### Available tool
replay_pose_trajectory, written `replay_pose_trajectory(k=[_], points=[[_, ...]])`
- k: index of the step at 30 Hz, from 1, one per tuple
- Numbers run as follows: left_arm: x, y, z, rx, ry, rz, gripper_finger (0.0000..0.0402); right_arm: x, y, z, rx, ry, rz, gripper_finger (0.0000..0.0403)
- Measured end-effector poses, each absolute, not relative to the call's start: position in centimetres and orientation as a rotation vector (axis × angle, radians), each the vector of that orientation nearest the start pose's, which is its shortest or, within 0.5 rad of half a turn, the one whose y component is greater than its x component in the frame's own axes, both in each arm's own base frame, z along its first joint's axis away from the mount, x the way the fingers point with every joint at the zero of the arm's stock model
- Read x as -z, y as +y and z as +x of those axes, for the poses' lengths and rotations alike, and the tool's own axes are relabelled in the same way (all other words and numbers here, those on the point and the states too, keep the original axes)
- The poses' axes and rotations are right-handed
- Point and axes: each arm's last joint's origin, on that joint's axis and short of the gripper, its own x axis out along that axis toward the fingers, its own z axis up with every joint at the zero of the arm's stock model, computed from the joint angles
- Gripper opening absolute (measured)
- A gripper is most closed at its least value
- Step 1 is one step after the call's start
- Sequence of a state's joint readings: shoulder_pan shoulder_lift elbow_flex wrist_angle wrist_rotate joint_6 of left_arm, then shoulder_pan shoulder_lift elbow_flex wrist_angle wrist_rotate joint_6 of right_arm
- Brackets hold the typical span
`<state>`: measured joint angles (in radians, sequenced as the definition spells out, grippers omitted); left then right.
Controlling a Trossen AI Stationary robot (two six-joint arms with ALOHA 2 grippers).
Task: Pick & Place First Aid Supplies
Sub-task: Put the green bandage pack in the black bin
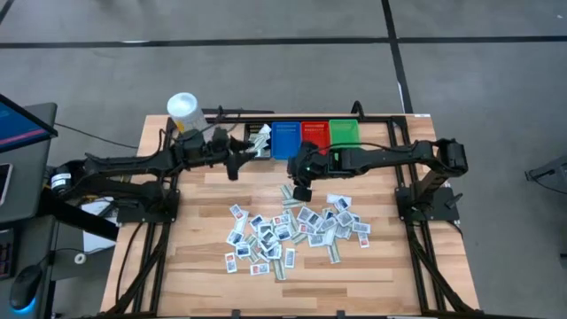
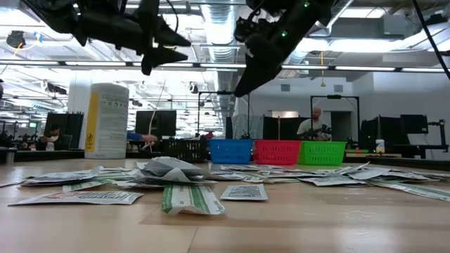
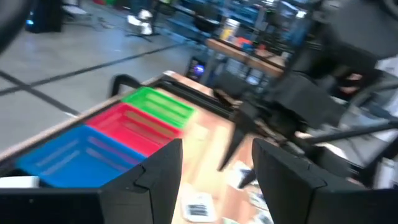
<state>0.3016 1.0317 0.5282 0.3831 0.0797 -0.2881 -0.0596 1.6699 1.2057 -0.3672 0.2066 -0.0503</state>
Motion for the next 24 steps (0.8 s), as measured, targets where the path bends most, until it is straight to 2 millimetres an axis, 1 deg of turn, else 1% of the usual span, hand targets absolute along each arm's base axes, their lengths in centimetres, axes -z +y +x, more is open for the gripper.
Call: replay_pose_trajectory(k=[5,15,19,24], points=[[-25.3,3.9,22.1,-0.124,0.101,-0.372,0.0195,-23.9,-0.4,35.7,0.194,0.828,-0.081,0.0134],[-25.3,-1.2,22.4,0.083,0.144,-0.495,0.0195,-23.9,5.3,35.3,0.091,0.811,-0.048,0.0132],[-25.3,-2.9,22.2,0.094,0.148,-0.498,0.0195,-23.6,7.1,35.1,0.117,0.805,-0.042,0.0132],[-25.3,-4.3,22.0,0.081,0.139,-0.479,0.0195,-22.7,8.7,35.0,0.134,0.824,0.034,0.0134]])
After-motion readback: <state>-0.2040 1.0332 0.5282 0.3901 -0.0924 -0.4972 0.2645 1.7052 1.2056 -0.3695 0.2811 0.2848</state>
